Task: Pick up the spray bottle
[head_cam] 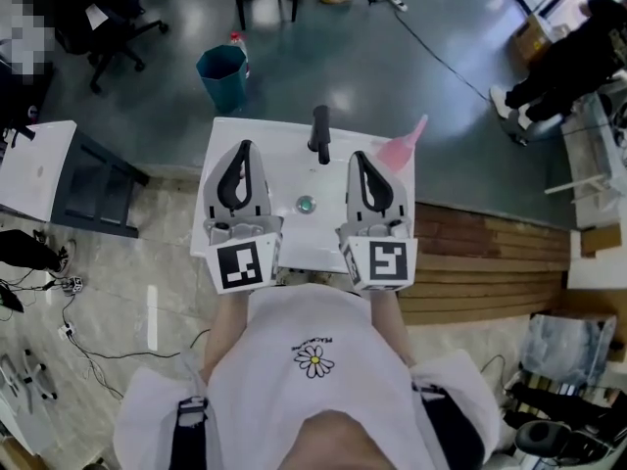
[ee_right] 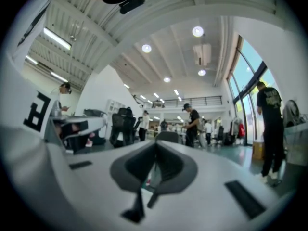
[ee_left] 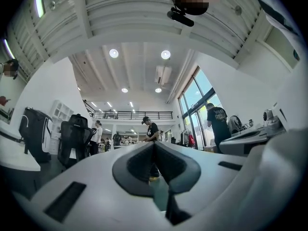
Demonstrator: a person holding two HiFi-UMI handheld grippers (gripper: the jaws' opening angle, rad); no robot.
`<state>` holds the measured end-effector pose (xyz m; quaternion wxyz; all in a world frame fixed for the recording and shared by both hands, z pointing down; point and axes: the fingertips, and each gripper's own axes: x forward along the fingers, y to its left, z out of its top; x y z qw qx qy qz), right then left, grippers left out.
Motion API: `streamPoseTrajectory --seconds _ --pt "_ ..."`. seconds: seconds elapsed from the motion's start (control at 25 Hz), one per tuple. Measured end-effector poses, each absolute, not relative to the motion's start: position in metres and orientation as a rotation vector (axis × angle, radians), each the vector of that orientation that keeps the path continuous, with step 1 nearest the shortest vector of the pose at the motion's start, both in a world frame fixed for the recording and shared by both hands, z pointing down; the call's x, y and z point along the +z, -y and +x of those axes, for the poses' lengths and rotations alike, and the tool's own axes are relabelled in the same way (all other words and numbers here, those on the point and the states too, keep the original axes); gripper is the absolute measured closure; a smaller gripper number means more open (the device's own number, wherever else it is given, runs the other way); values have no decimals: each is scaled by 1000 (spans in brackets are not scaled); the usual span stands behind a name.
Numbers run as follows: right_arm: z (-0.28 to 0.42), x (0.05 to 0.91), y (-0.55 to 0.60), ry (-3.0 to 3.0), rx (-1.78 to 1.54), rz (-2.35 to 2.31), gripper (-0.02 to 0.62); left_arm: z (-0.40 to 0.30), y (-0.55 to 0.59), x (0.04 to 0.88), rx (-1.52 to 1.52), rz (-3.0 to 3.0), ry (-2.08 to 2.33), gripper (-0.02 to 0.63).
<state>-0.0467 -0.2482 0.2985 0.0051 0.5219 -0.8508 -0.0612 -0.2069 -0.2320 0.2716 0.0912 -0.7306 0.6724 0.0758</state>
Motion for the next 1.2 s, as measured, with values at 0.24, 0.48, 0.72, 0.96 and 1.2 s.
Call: streamPoseTrajectory --seconds 0.24,0.48,0.72,0.96,1.2 --pt "-24 300 255 2630 -190 1705 566 -191 244 272 233 -2191 -1961 588" --pt "26 298 250 2517 -190 1902 566 -145 258 274 241 -2310 -1820 588" --pt "91 303 227 2338 -153 2128 566 -76 265 273 238 -2470 -1590 588" --pt "142 305 199 2192 -136 2263 566 -19 262 275 238 -2575 -1437 588" --pt "161 309 186 2130 -109 2313 566 8 259 280 222 -2632 -1371 588"
